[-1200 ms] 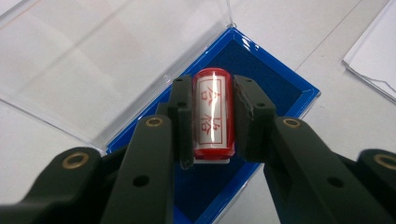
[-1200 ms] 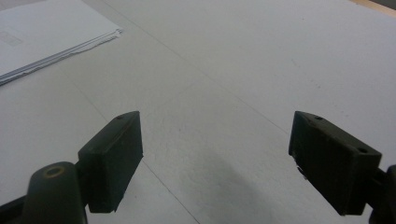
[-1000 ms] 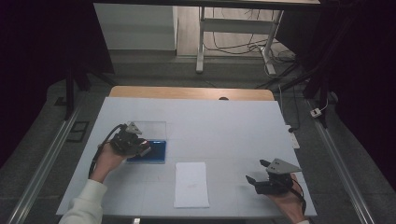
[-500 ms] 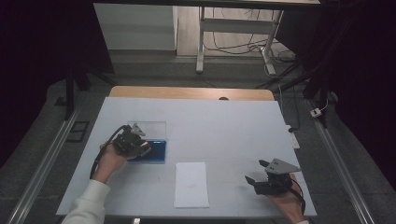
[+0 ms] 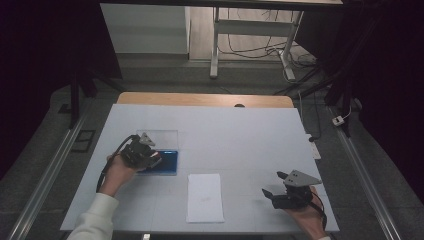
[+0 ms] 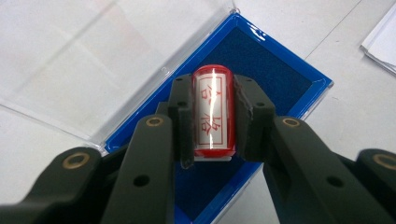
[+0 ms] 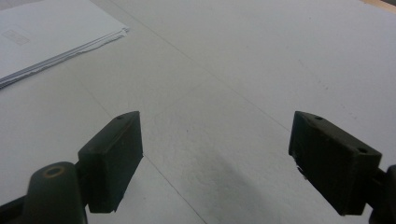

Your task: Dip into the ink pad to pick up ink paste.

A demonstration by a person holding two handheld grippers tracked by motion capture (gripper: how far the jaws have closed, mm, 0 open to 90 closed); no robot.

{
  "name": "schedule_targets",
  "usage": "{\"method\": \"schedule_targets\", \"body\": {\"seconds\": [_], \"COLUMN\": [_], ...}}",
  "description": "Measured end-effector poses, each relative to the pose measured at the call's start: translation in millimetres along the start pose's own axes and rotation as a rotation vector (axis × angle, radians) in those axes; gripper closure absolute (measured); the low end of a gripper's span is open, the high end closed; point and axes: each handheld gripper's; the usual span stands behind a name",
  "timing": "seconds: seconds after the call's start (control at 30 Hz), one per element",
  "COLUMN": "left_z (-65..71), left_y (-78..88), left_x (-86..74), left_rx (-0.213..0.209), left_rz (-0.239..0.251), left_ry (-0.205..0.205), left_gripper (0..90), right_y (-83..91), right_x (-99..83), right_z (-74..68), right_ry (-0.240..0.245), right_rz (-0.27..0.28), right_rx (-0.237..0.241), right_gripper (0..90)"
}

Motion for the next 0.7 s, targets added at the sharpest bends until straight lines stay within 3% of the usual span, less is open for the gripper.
{"method": "schedule_targets", "body": {"seconds": [0.13,0.43,0.53,0.6,0.7], "left_z": [1.0,-3.5,-1.4,-3.1,-1.7], "left_y": [-0.3,1.5,3.3,7.3,15.5], "left_x": [0.5,-1.6,-0.9,-0.1,0.7], "left_rx": [0.006,-0.024,-0.014,-0.031,-0.014], "left_rz": [-0.005,0.013,0.02,0.018,0.054], "left_ry": [-0.004,0.017,0.009,0.011,0.007], "left_gripper": [70.8,70.7,70.6,70.5,70.4], "right_y": [-0.5,-1.0,-1.6,-1.5,-1.3], "right_x": [0.4,-0.3,-0.7,-0.8,-1.4], "right_z": [-0.5,-0.3,-0.1,0.7,1.5], "right_ry": [0.01,0.008,0.01,0.012,0.004], "right_rz": [-0.003,-0.007,-0.009,-0.008,-0.002], "right_rx": [0.002,0.002,0.001,-0.002,-0.001], "right_gripper": [17.0,17.0,17.0,17.0,17.0]}}
Point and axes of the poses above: each handheld gripper's, and its own axes: y roughly backward along the jaws, x roughly out of its top, z roughly to its right, and after that the axes turned 12 degrees about -x, right-handed
